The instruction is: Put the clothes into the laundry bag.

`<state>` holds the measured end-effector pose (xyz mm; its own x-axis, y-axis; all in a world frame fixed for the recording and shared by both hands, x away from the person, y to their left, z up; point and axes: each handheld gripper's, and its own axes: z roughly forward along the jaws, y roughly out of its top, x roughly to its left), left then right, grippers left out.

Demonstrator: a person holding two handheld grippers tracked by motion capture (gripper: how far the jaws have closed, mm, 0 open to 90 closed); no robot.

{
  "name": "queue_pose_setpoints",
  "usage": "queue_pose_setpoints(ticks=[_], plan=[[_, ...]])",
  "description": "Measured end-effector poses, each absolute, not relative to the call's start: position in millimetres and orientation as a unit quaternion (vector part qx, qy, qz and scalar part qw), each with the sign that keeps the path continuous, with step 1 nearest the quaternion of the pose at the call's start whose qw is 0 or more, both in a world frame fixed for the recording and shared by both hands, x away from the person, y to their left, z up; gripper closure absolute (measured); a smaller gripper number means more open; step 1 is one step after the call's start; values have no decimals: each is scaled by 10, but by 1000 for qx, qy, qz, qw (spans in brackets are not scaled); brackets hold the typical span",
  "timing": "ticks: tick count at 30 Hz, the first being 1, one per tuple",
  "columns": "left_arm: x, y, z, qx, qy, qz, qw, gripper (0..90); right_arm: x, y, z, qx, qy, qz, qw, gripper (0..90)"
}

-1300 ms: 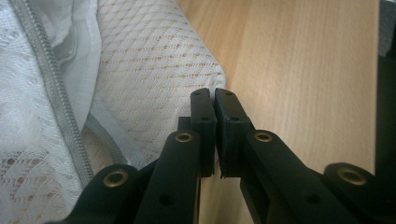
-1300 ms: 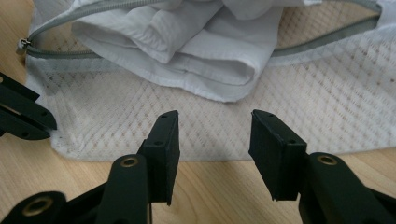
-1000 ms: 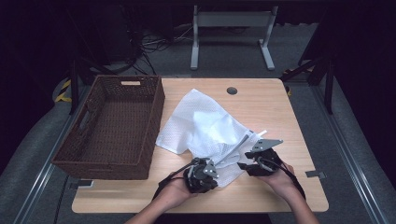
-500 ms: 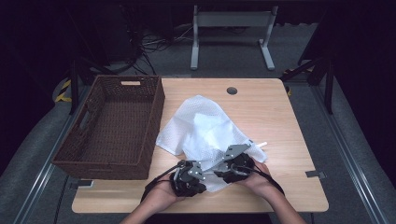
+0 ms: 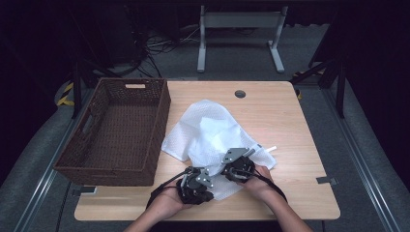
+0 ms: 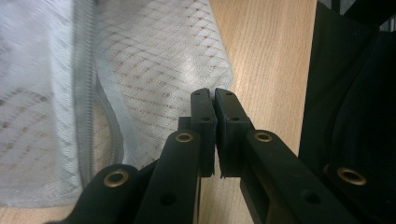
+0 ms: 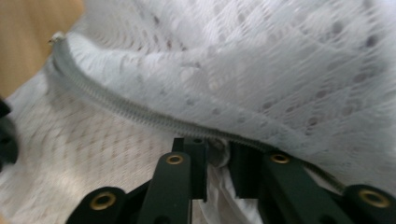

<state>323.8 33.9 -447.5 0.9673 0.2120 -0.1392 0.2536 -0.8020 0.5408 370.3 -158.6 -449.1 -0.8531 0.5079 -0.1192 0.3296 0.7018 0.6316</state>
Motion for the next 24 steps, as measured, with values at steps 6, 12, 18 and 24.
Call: queue_pose_setpoints(ticks=[6, 12, 18, 24], plan=[[3229, 319, -4481, 952, 113, -35, 282, 876, 3839, -1557, -4482, 266, 892, 315, 183, 835], [3237, 340, -4467, 953, 111, -36, 281, 877, 4038, -1564, -4487, 307, 871, 315, 217, 837], [3238, 351, -4462, 953, 112, -38, 279, 878, 4231, -1687, -4508, 348, 851, 293, 264, 843], [3329, 403, -4445, 952, 123, -19, 279, 878, 4269, -1964, -4475, 395, 829, 270, 289, 844]])
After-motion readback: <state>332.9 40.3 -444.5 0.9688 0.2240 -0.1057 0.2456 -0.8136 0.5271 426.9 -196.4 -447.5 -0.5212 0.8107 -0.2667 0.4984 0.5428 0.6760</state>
